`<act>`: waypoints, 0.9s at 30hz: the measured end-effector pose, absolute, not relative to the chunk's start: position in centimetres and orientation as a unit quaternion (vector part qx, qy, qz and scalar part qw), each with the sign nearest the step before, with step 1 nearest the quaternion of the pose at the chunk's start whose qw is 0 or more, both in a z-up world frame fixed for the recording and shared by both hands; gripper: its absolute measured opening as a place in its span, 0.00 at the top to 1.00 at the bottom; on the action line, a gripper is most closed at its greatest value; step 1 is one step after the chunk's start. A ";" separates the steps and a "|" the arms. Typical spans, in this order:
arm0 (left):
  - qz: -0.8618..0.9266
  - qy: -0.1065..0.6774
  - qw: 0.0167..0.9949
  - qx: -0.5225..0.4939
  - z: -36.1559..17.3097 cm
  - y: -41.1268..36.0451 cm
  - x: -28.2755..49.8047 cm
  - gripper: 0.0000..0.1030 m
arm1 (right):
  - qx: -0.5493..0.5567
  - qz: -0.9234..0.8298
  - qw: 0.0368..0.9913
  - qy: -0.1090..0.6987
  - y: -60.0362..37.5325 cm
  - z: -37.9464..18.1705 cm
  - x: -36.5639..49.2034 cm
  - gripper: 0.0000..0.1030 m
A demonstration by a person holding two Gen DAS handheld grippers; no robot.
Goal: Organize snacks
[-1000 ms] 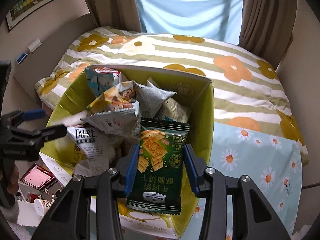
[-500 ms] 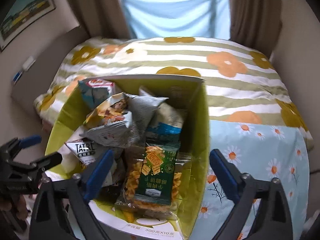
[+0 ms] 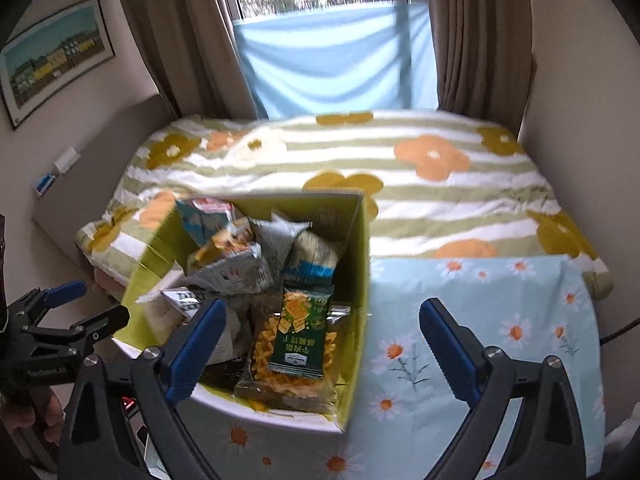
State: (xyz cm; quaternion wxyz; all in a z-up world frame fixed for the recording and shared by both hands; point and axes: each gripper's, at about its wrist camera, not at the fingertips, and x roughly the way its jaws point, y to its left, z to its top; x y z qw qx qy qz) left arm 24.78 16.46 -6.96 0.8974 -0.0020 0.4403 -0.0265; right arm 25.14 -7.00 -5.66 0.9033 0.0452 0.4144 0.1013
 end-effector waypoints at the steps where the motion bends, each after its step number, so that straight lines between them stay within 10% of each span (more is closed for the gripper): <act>1: -0.025 0.430 0.902 -0.002 -6.1 16.1 24.1 0.00 | 0.044 0.102 0.909 0.403 -7.8 -4.5 24.1 0.07; 12: -0.012 0.285 0.959 -0.003 3.3 10.3 12.1 0.00 | 0.005 0.065 0.948 0.311 -13.8 3.6 13.0 0.06; 27: -0.006 0.263 0.965 0.010 3.0 6.1 4.4 0.00 | 0.006 0.018 0.957 0.289 -16.0 3.1 6.0 0.07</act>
